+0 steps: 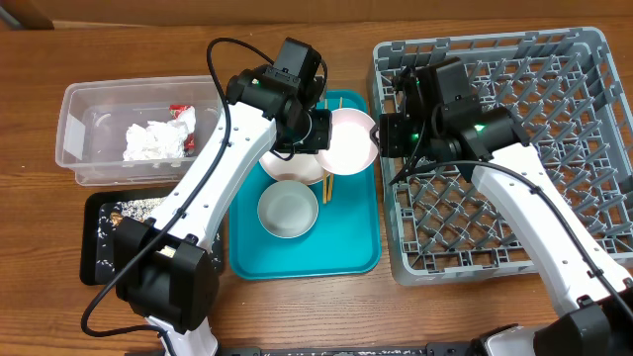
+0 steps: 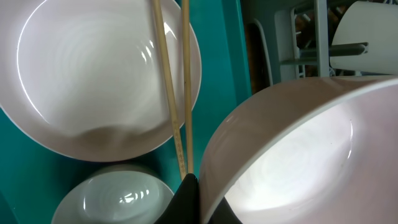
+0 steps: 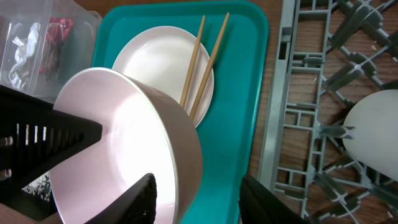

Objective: Sort waste into correct bins and load items into the dishwasher
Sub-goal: 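Grasp the pink bowl rim with the left gripper and lift it toward the rack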

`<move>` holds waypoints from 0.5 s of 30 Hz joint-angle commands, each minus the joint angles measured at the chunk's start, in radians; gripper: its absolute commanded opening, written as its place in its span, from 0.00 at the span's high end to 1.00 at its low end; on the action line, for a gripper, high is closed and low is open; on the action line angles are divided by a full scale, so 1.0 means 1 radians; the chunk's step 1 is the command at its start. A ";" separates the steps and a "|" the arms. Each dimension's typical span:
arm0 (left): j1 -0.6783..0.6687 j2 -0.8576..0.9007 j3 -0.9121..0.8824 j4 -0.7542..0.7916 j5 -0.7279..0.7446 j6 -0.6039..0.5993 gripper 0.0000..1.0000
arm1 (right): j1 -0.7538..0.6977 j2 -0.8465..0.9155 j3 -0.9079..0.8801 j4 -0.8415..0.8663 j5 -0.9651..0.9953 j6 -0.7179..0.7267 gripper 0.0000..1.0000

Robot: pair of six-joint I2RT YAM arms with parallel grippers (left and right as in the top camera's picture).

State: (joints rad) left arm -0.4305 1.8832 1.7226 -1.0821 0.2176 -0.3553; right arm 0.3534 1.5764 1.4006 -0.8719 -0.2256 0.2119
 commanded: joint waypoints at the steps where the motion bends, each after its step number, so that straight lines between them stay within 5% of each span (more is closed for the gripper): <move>1: -0.005 -0.014 0.016 0.005 0.019 0.014 0.96 | 0.001 -0.003 0.013 0.002 -0.023 0.001 0.57; 4: -0.005 -0.014 0.016 0.006 0.019 0.015 0.96 | 0.001 -0.003 0.013 -0.020 -0.023 0.001 0.69; 15: -0.005 -0.014 0.016 0.028 0.020 -0.001 0.96 | 0.001 -0.003 0.013 -0.053 -0.023 0.045 0.74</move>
State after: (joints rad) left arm -0.4324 1.8832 1.7226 -1.0615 0.2176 -0.3557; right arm 0.3534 1.5776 1.4006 -0.9276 -0.2478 0.2214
